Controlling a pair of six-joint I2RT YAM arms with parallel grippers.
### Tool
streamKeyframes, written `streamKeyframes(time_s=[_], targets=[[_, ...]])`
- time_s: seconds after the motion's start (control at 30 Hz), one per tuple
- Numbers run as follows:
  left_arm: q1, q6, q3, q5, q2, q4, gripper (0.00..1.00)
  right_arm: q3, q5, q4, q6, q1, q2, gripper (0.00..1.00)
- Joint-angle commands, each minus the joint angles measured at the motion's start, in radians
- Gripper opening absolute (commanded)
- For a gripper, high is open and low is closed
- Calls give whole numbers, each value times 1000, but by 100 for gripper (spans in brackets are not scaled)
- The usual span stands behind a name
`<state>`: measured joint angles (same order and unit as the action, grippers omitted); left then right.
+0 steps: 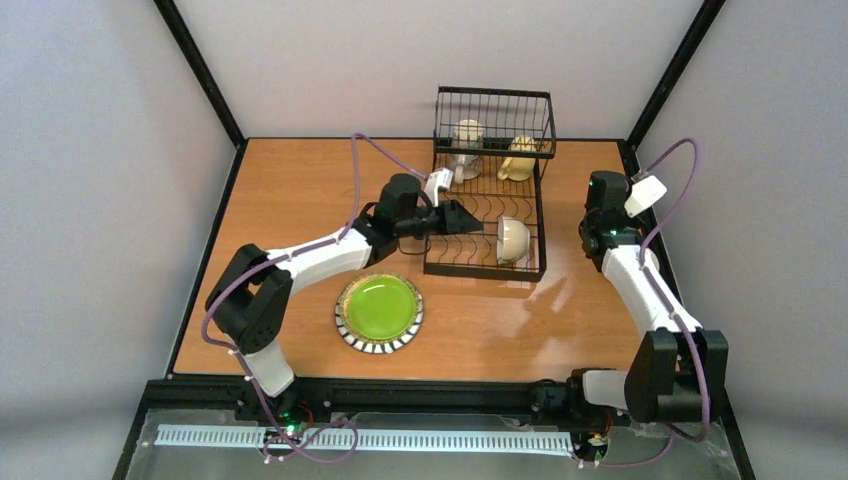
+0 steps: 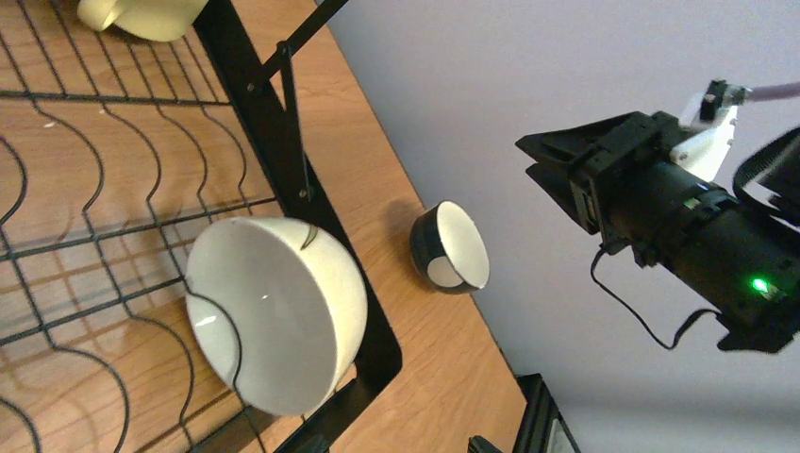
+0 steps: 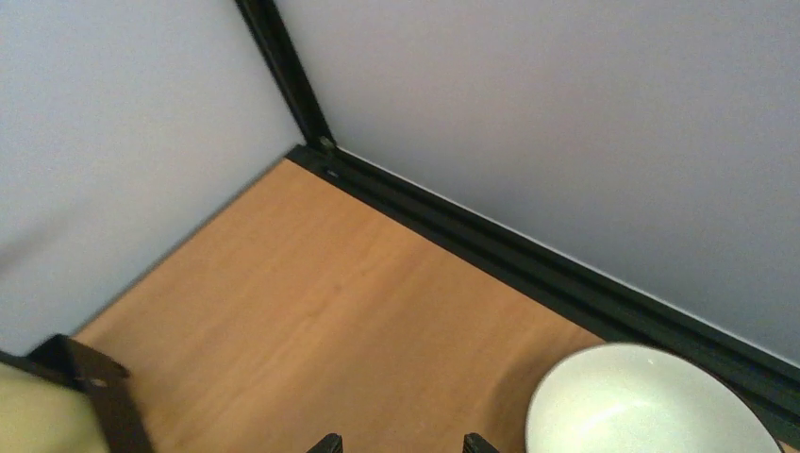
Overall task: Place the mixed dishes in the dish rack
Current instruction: Grab the bowl at the center of the board.
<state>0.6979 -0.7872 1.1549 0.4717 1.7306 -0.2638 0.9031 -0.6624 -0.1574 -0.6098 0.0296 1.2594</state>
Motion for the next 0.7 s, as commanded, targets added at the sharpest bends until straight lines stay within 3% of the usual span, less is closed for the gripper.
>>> streamKeyframes(time_s=[0.0, 0.67], targets=[[16, 62, -50, -47, -48, 69, 82, 1, -24, -97, -60, -24, 77, 73], [21, 6, -111, 27, -31, -33, 82, 23, -110, -197, -98, -129, 228, 73]])
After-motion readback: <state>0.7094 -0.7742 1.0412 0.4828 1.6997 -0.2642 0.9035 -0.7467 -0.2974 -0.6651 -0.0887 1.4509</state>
